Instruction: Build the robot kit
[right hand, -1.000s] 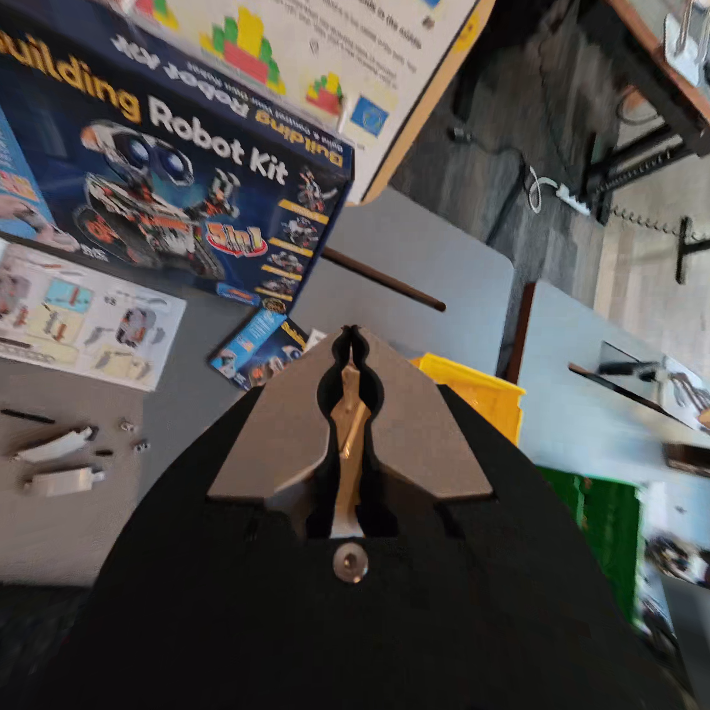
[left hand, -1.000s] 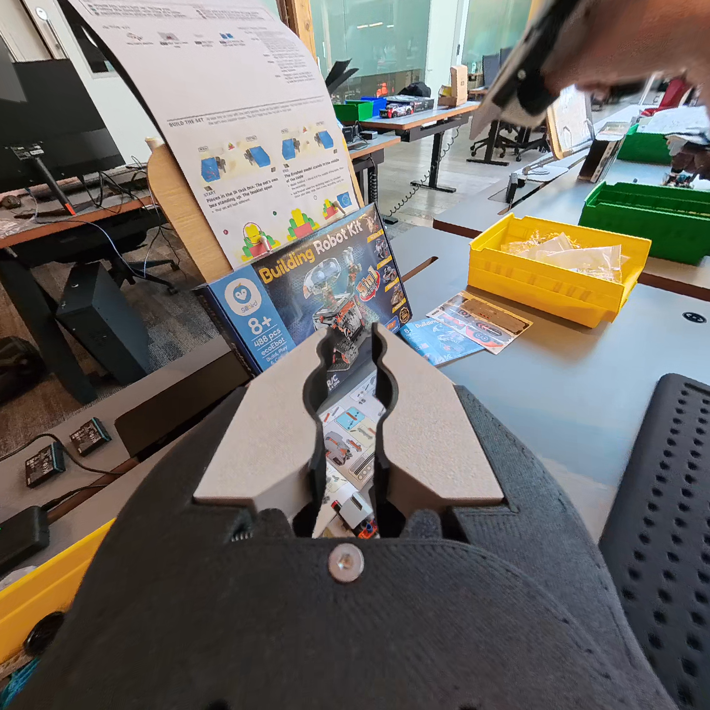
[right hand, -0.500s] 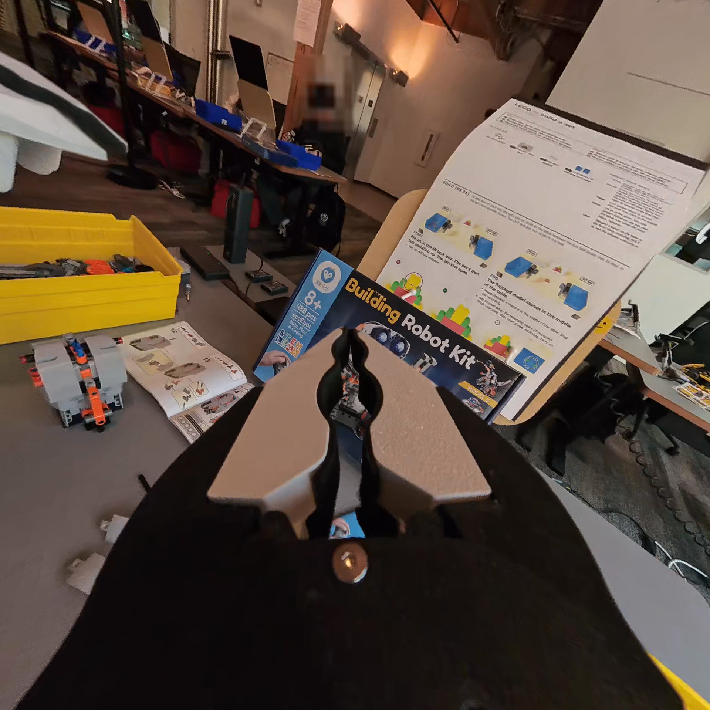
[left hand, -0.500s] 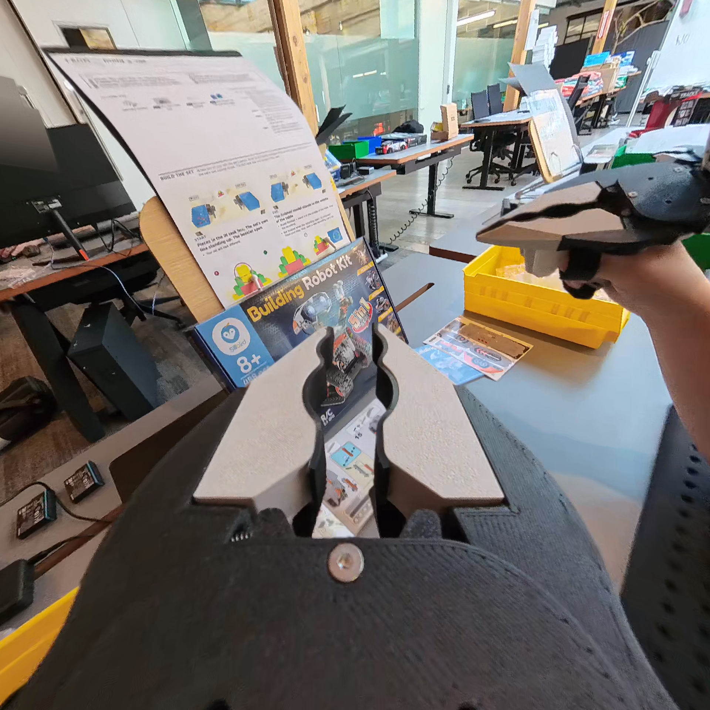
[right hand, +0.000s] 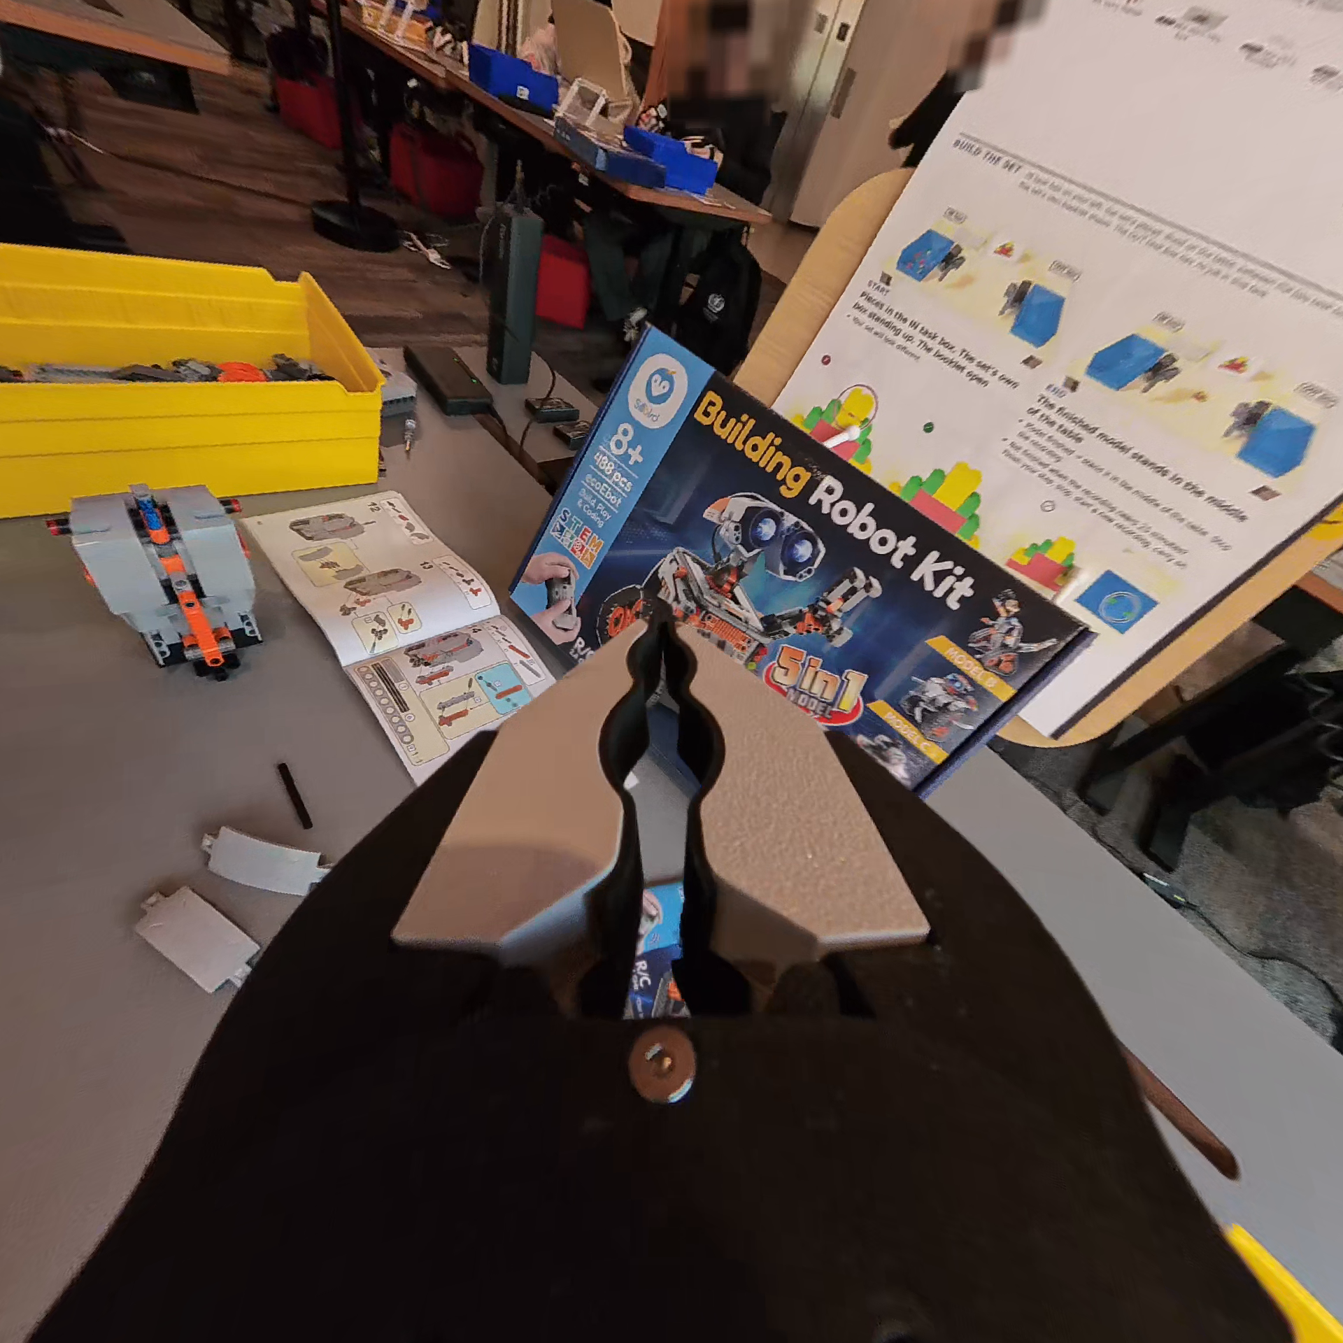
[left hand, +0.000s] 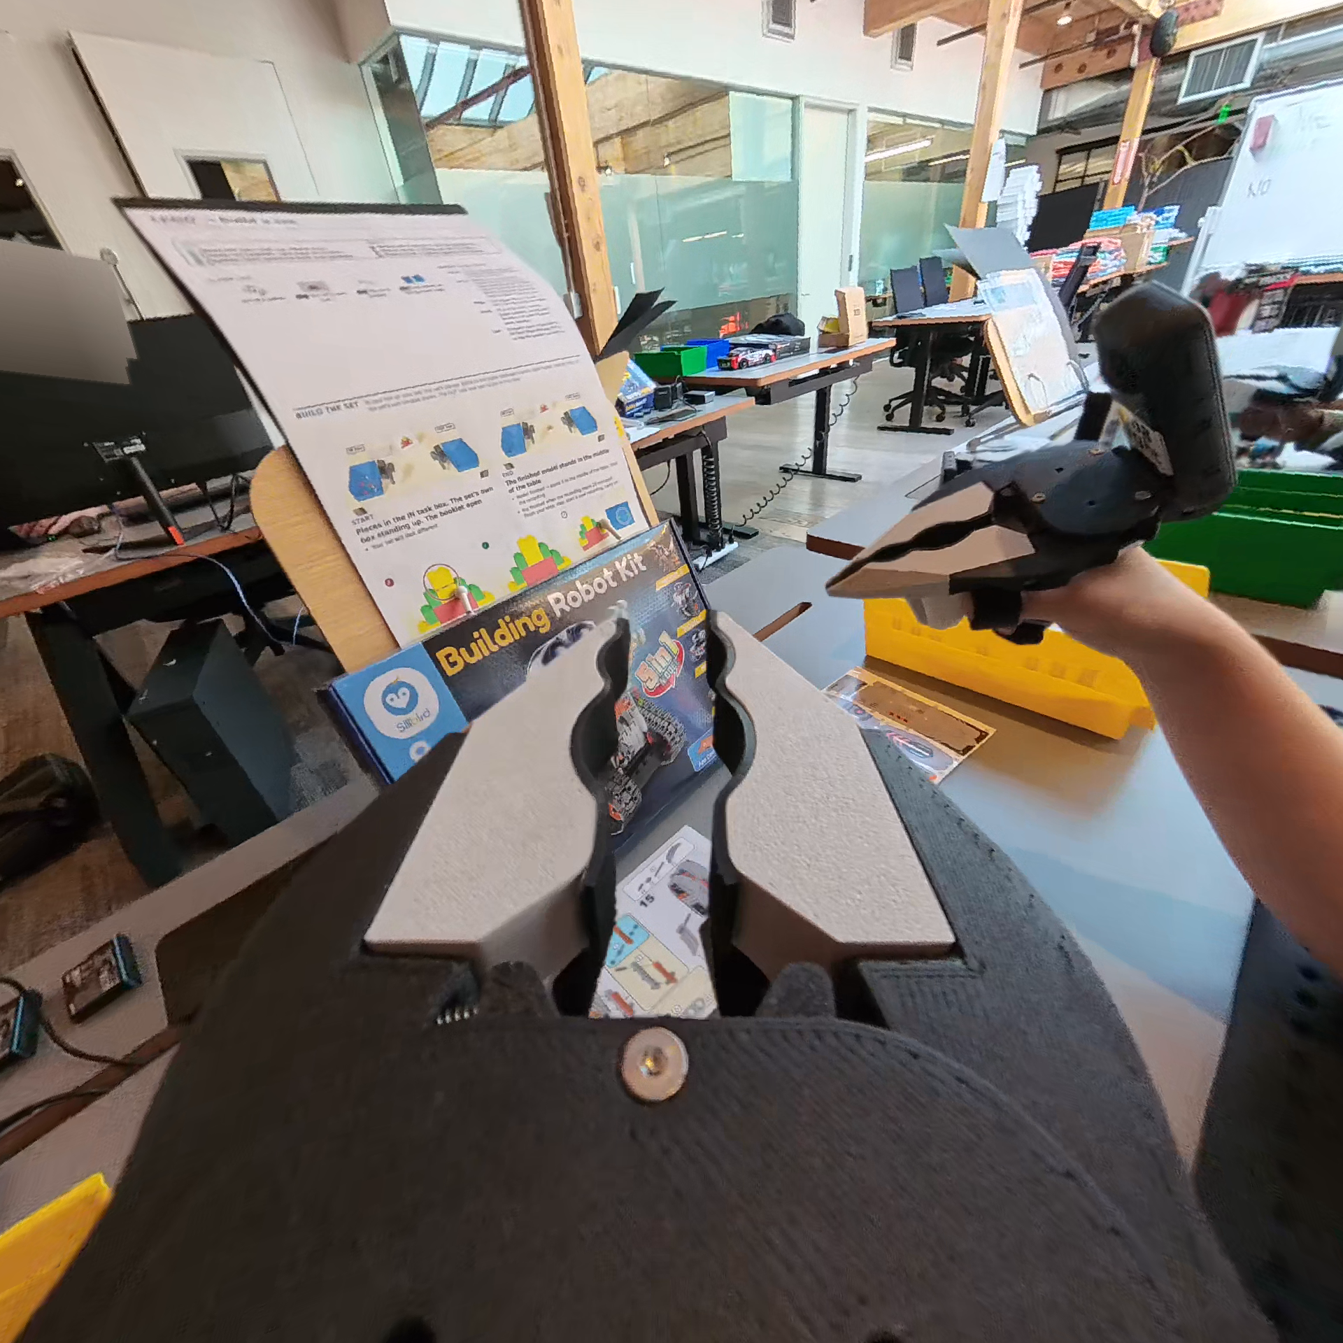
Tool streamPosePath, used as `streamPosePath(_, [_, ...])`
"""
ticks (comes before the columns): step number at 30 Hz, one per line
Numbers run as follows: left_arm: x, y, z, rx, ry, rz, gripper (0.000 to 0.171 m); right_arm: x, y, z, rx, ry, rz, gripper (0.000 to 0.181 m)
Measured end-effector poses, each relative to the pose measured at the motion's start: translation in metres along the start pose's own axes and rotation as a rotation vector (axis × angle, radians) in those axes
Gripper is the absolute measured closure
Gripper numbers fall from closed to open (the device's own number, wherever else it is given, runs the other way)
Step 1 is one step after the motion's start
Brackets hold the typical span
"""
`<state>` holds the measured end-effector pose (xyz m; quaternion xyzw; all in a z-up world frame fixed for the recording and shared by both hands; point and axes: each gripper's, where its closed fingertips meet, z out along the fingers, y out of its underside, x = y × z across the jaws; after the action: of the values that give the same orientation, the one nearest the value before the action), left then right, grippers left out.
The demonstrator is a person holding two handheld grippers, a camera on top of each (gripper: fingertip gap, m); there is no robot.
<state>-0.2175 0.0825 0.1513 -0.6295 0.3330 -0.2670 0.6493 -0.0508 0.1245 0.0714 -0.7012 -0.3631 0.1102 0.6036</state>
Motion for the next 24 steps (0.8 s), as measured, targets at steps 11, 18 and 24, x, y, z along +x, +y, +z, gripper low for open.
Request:
streamPosePath(11, [-0.024, 0.047, 0.019, -0.116, -0.062, -0.059, 0.157, -0.016, 0.037, 0.038, -0.056, -0.119, 0.044, 0.181])
streamPosePath(18, [-0.039, 0.063, 0.024, -0.164, -0.072, -0.053, 0.161, -0.018, 0.048, 0.050, -0.078, -0.133, 0.066, 0.181])
streamPosePath(24, [-0.037, 0.057, 0.021, -0.150, -0.063, -0.057, 0.163, -0.012, 0.033, 0.045, -0.002, -0.084, 0.052, 0.181])
